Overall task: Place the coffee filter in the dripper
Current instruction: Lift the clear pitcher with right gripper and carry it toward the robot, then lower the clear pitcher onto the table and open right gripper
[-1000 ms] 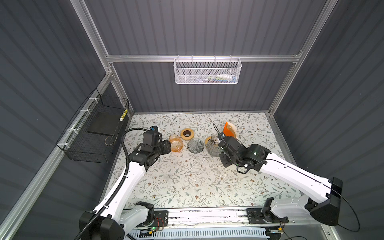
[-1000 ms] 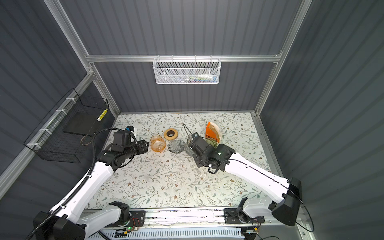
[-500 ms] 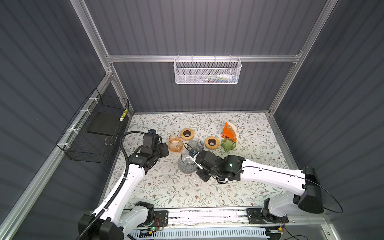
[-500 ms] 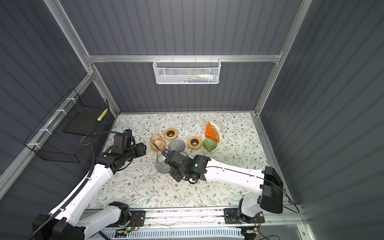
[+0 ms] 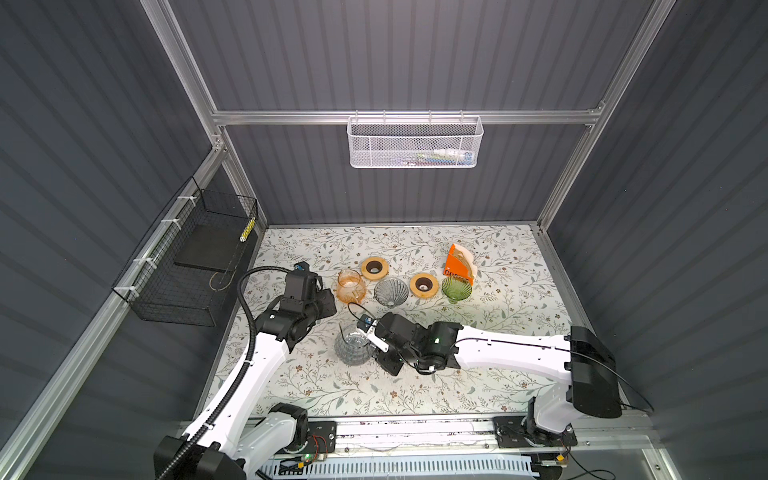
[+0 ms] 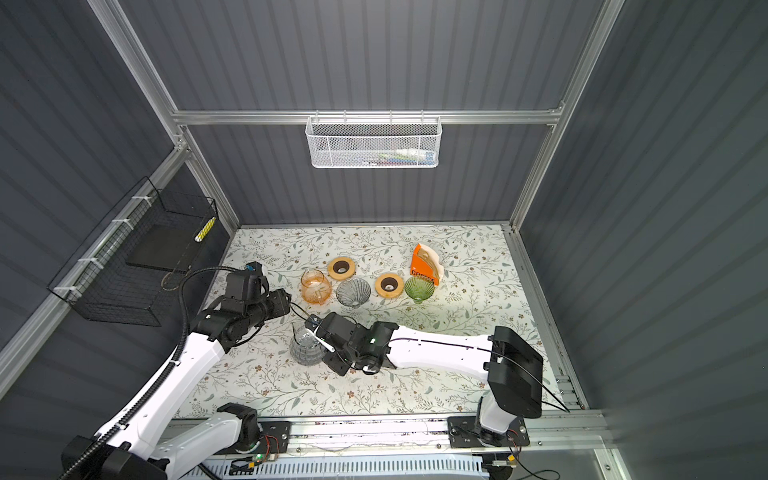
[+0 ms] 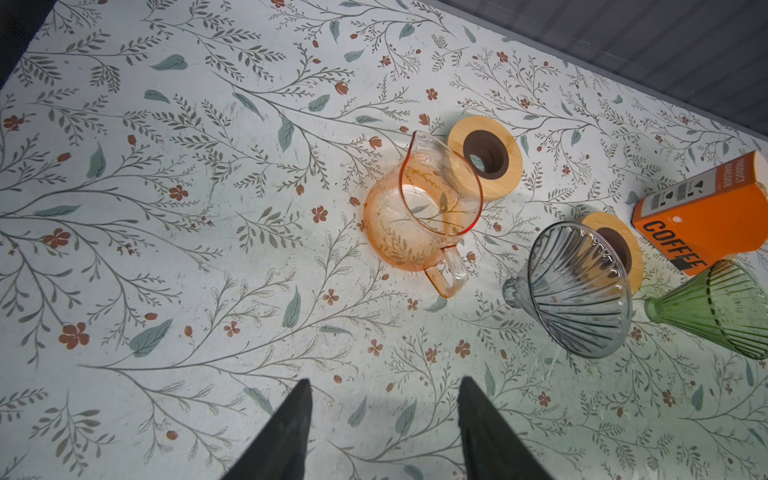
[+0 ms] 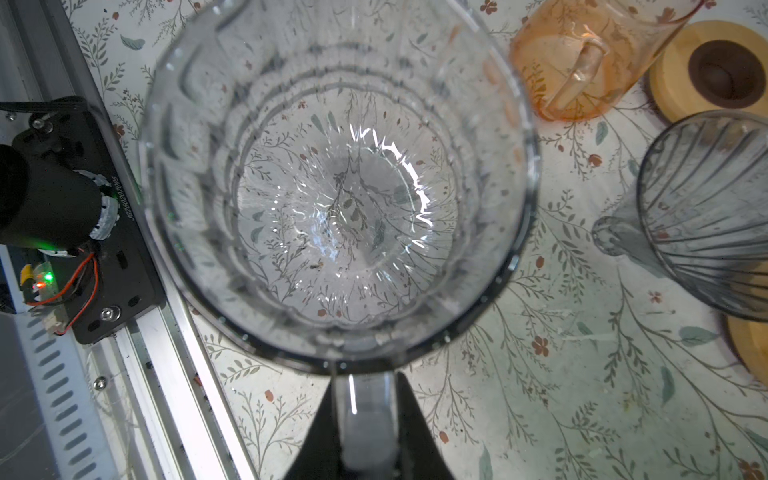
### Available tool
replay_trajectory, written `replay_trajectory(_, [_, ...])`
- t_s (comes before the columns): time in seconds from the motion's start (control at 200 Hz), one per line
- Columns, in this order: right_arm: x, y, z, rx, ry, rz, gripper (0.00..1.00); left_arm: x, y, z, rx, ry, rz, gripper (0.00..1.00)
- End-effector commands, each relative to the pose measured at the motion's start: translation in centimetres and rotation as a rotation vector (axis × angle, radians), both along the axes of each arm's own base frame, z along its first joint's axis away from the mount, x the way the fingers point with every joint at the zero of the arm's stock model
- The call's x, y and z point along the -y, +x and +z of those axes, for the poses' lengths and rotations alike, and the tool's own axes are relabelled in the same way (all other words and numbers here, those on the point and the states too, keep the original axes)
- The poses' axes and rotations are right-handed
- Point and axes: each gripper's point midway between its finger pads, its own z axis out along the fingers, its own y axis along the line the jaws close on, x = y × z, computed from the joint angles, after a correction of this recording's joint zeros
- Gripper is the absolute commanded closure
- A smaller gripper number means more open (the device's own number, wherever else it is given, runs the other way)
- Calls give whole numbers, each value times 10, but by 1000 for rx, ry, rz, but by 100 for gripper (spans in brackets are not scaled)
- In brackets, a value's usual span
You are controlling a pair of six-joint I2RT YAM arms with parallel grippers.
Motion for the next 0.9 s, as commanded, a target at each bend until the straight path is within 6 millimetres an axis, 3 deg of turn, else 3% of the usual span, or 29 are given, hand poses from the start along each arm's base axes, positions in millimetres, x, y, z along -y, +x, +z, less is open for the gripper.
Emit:
replay_trajectory(0.0, [-10,0,-4,26,18,26,100,0,-7,-5,-16,10,-10,43])
replay_trajectory(0.5, [-13,-1,-43,-6,-66,44,100,0,-8,-3,-11,18,-26,43])
replay_trajectory(0.896, [-11,2,-53,-8,-116,36,100,0,-8,-3,-13,18,-26,43])
